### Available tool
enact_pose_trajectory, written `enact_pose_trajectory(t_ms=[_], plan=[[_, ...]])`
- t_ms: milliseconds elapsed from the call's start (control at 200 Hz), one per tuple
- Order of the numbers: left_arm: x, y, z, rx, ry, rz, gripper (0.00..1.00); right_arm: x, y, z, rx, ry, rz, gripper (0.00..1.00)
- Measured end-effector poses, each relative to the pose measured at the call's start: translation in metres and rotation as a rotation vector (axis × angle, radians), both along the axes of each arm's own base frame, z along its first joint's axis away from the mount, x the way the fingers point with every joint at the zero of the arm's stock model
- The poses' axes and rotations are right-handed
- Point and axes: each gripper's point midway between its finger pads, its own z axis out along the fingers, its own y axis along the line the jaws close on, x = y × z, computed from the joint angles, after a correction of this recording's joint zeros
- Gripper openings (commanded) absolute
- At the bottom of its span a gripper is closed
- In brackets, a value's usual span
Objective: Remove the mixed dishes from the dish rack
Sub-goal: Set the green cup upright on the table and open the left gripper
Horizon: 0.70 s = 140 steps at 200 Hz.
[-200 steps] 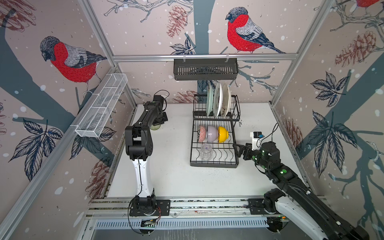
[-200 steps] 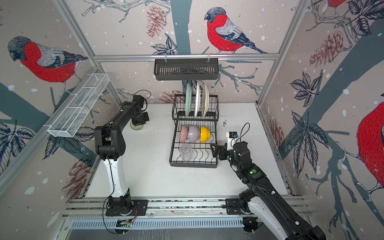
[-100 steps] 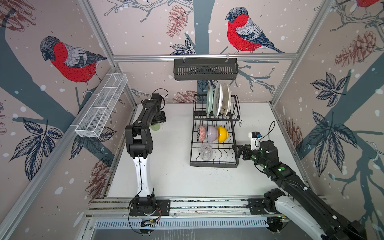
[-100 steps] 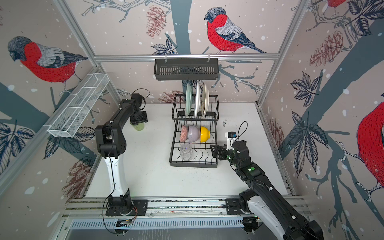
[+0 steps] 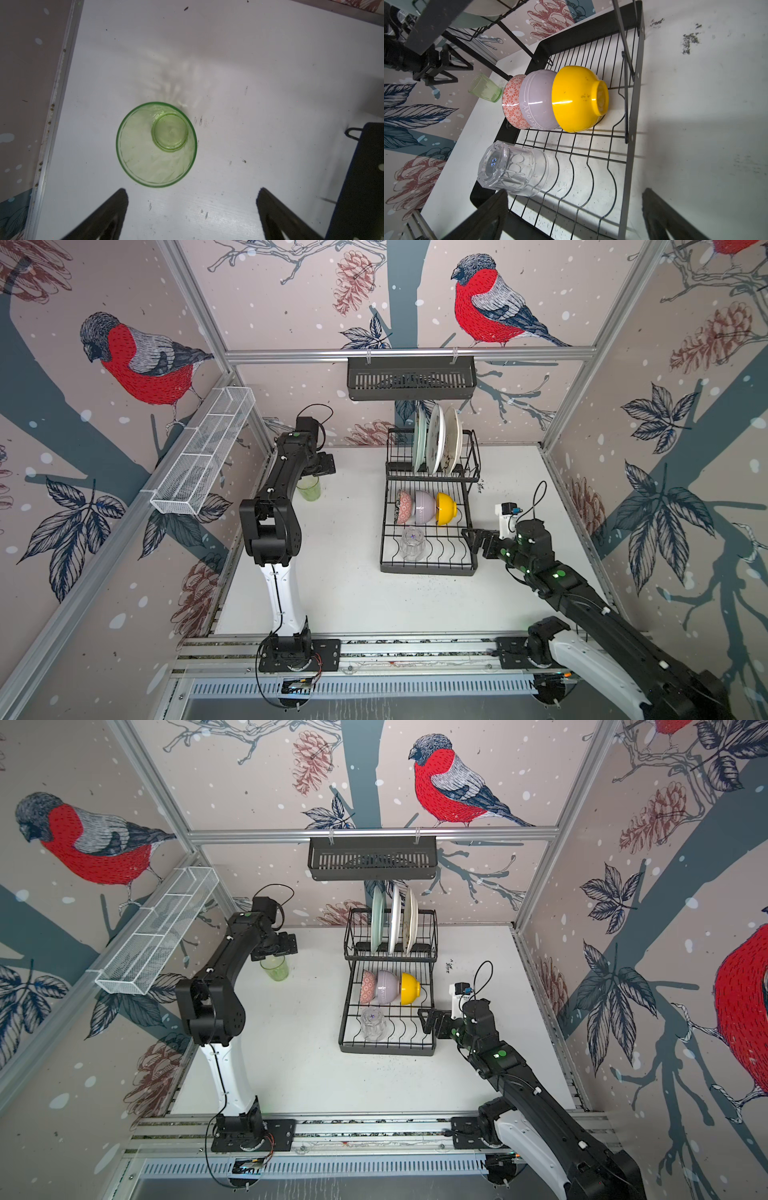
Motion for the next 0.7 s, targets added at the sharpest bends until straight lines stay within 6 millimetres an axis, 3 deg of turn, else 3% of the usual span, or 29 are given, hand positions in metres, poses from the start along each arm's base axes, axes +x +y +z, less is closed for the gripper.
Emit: enact_pose_trajectory(t_ms=[275, 425, 550, 700], plan=[[-0.021, -0.037, 0.016, -0.113, -0.083, -0.092, 0.97, 0.011, -0.006, -0.003, -0.029, 0.028, -0.056, 1.00], [-0.024, -0.067, 0.031, -0.142, -0.138, -0.163, 0.97, 0.018, -0.010, 0.013, -0.076, -0.013, -0.066, 1.00], [-0.038, -0.085, 0.033, -0.168, -0.154, -0.210, 0.97, 0.007, -0.004, 0.008, -0.079, -0.007, -0.031, 1.00], [-0.061, -0.091, 0.033, -0.204, -0.175, -0.239, 0.97, -0.013, 0.011, -0.001, -0.056, 0.010, 0.018, 1.00]])
